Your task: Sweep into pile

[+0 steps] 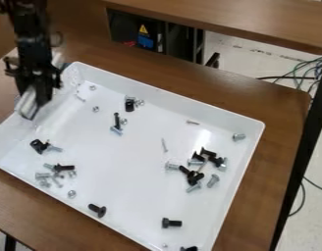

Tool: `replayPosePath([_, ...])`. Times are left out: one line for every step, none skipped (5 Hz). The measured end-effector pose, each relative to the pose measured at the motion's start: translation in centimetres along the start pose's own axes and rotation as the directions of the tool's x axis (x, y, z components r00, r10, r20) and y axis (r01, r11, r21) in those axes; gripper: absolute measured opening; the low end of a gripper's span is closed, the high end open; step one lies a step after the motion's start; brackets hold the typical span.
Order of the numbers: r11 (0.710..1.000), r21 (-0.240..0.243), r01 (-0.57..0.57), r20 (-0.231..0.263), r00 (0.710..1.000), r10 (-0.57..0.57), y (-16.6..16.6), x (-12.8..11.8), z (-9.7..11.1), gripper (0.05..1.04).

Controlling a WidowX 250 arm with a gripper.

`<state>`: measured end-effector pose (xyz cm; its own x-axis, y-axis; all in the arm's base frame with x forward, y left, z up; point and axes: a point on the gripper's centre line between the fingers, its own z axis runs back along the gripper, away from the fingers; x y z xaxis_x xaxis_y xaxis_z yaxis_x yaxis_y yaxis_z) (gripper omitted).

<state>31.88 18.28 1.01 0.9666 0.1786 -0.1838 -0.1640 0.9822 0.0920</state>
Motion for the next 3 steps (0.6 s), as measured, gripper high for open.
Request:
replayPosePath([0.999,0.031,0.011,-0.095,0.995,-0.008,1.5,0.0,-2.5,0.364])
replayPosePath([0.993,0.085,0.083,-0.066,0.995,-0.078,1.0,0.6,-4.0,0.364])
replayPosePath([0.976,0.109,0.19,-0.031,0.982,-0.188,-0.5,0.3,-5.4,0.364])
